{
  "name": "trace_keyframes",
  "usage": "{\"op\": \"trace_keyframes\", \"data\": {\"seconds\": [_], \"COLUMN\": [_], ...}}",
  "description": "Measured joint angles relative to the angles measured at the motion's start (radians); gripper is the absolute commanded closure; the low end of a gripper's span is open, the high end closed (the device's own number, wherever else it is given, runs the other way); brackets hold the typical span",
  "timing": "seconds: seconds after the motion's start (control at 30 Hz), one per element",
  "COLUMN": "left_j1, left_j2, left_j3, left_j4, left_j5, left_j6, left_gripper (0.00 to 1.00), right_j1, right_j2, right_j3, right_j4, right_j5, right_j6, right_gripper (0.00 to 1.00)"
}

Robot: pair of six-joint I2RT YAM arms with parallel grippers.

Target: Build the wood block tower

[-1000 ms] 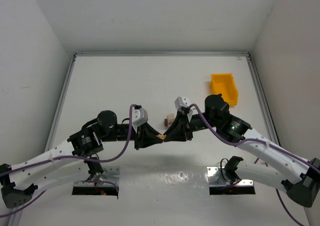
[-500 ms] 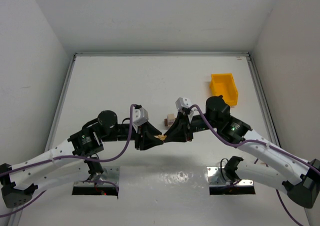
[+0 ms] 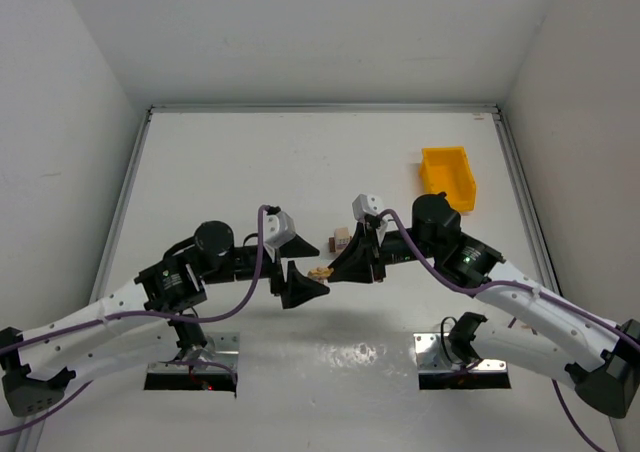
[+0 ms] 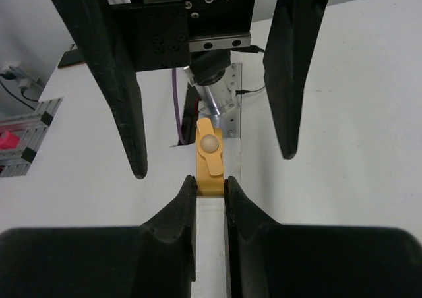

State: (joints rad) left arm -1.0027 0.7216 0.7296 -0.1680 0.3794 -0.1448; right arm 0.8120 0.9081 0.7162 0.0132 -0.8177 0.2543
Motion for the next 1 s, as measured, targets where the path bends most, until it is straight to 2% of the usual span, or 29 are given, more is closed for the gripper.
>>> {"op": "trace_keyframes", "data": {"seconds": [0.1,0.17,0.3,0.5,0.7,1.0], "left_j1": [0.0,0.0,0.0,0.0,0.0,0.0], "left_j2": [-0.016,-0.034,-0.076,-0.126,-0.184,-0.208], "left_j3": [0.0,0.0,0.006,0.043,0.045,0.057], "left_j4": [0.001,0.002,0.005,0.006,-0.013,-0.084], "left_j5": [-0.042,-0.083,-0.212,-0.478,-0.652,-0.775], "left_j6": [-0.007,-0.014,-0.026,-0.071,-0.101,-0.107], "left_gripper": [0.07,0.05,0.04,0.04,0.04,0.05], "right_j1": [0.0,0.0,0.0,0.0,0.0,0.0], "right_j2": [0.0,0.0,0.0,0.002,0.01,0.058], "right_j3": [0.0,0.0,-0.002,-0.002,-0.002,-0.011], "right_j4": [-0.004,-0.011,-0.023,-0.058,-0.145,-0.203], "right_j5": [0.012,0.023,0.041,0.114,0.323,0.681], "right_j6": [-0.001,-0.004,-0.011,-0.037,-0.088,-0.126], "right_gripper": [1.0,1.0,1.0,1.0,1.0,1.0]}}
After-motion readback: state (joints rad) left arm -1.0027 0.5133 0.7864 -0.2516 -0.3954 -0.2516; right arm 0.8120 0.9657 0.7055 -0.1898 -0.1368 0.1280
